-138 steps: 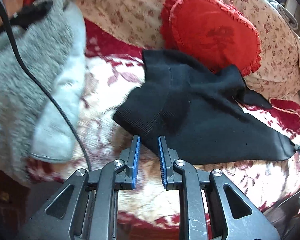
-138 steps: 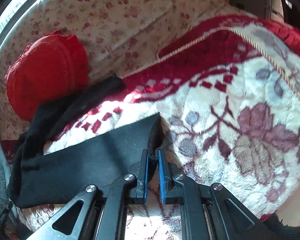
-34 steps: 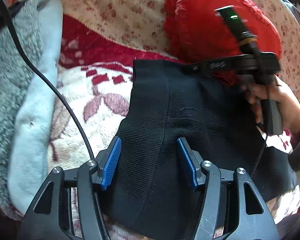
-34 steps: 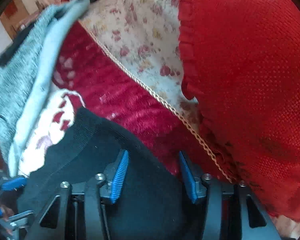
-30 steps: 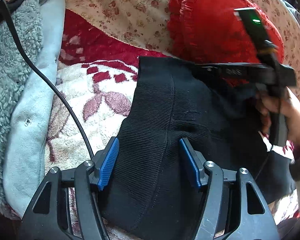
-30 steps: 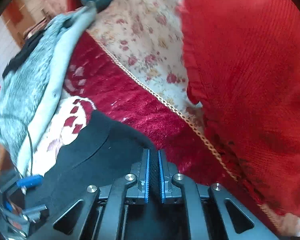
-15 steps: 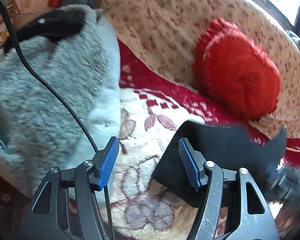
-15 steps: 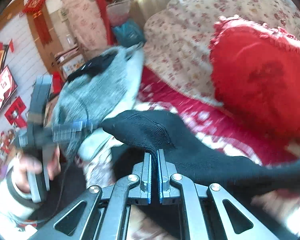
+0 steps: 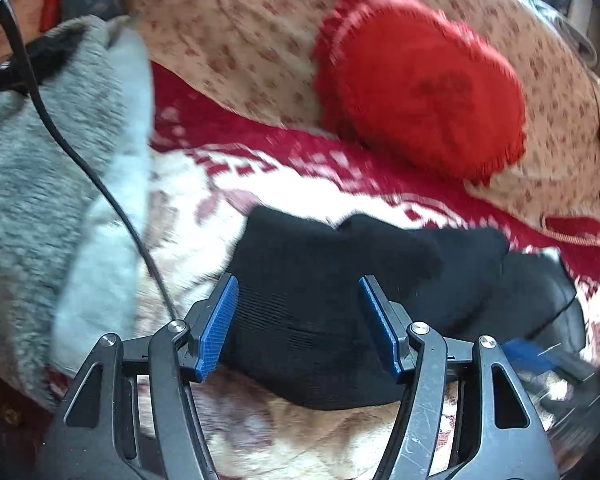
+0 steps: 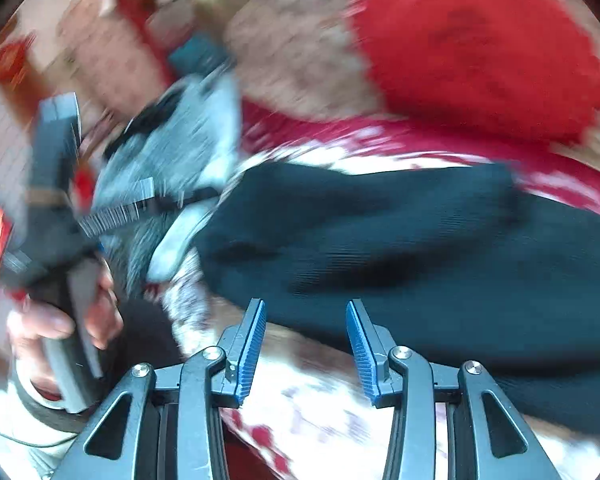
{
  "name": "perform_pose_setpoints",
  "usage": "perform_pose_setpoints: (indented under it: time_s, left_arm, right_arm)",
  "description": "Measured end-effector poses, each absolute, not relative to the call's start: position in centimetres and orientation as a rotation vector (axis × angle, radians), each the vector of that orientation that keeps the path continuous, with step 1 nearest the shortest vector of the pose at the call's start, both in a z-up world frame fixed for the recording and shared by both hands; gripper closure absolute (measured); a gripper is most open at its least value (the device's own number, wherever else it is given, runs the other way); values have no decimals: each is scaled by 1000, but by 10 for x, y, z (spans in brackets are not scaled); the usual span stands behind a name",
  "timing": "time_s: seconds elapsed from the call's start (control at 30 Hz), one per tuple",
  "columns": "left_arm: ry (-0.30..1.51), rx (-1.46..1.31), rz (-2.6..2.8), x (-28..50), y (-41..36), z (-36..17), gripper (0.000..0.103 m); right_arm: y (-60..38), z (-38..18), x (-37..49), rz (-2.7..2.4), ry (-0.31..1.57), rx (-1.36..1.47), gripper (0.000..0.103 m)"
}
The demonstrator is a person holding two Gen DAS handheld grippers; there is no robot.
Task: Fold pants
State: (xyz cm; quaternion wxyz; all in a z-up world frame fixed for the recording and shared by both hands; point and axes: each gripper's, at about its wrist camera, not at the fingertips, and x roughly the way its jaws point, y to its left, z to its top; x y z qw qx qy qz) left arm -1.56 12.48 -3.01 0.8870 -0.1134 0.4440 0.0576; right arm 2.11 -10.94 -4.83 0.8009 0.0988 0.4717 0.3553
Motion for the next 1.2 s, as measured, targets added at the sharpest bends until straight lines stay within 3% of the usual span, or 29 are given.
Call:
perform_pose_setpoints:
  time_s: [0.27, 0.53, 0.57, 0.6, 0.63, 0.7, 0.93, 1.07, 1.2]
  left_arm:
    - [977, -160, 154, 2, 106, -59, 36]
    - [979, -166, 164, 8, 106, -61, 34]
    - [981, -162, 164, 9, 106, -61, 34]
    - [982, -161, 162, 10, 106, -61, 34]
    - [983, -163, 160, 9, 106, -60, 34]
    - [983, -172, 155, 8, 108, -57, 34]
    - [940, -203, 127, -3, 108, -41, 34]
    - [977, -180, 135, -2, 103, -50, 34]
    - [959, -163, 134, -9, 102, -45, 34]
  right_arm:
    - [-316, -75, 27, 186, 1016, 538, 63]
    - [-362, -95, 67, 76, 962, 724, 64]
    - [-363, -96, 71, 68, 954, 735, 67]
    - [-364, -99, 73, 60, 942, 739, 83]
    - [-367, -98, 74, 51, 934, 735, 92]
    - [-372, -92, 71, 54, 919, 742, 93]
    - [-375, -32, 10, 23, 867, 562, 94]
    - [-375, -66, 5, -40, 1039, 501, 94]
    - [-395, -74, -7, -80, 1075, 612, 82]
